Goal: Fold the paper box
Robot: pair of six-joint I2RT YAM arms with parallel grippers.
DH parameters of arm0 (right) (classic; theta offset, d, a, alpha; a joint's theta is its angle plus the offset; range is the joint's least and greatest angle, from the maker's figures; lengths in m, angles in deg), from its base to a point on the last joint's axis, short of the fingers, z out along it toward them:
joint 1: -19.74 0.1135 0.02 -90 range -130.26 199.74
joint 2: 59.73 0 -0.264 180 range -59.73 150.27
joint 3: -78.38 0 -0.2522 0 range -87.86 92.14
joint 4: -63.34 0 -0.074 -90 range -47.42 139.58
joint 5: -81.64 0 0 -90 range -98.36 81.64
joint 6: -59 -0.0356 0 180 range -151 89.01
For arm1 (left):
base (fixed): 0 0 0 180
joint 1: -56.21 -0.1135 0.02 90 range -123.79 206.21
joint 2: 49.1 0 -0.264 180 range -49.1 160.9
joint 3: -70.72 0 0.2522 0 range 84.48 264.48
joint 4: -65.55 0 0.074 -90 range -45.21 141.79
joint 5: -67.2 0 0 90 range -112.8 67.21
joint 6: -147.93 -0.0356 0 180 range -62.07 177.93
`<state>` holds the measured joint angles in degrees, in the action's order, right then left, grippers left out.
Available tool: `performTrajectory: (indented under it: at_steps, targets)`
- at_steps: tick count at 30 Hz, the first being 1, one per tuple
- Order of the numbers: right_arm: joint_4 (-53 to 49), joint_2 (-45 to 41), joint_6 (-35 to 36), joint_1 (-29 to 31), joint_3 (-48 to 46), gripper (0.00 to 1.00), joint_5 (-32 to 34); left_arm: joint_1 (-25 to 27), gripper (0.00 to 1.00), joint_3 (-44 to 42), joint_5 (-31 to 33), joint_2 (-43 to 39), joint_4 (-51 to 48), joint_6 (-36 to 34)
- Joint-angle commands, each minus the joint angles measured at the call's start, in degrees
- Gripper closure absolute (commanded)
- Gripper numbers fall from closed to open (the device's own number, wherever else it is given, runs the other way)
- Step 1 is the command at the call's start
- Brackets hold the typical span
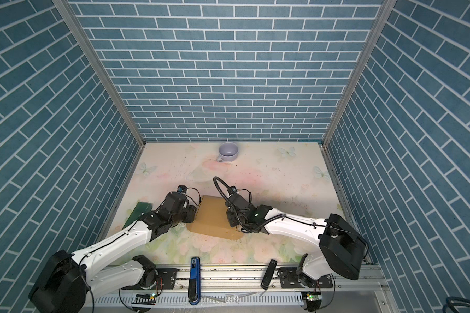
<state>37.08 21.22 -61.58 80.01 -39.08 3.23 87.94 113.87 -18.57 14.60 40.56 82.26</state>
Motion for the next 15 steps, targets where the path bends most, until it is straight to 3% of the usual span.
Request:
performTrajectory:
  at_steps: [1, 15]
  targets:
    - [-4.95, -2.38, -3.38, -0.51, 0.25, 0.64, 2.38, -1.22, 0.52, 1.72, -3.83, 2.79, 2.51, -3.18]
    - [-3.52, -8.76, -5.45, -2.95, -5.17, 0.63, 2.91, -3.29, 0.6, 6.3, -6.68, 10.22, 2.37, -6.93]
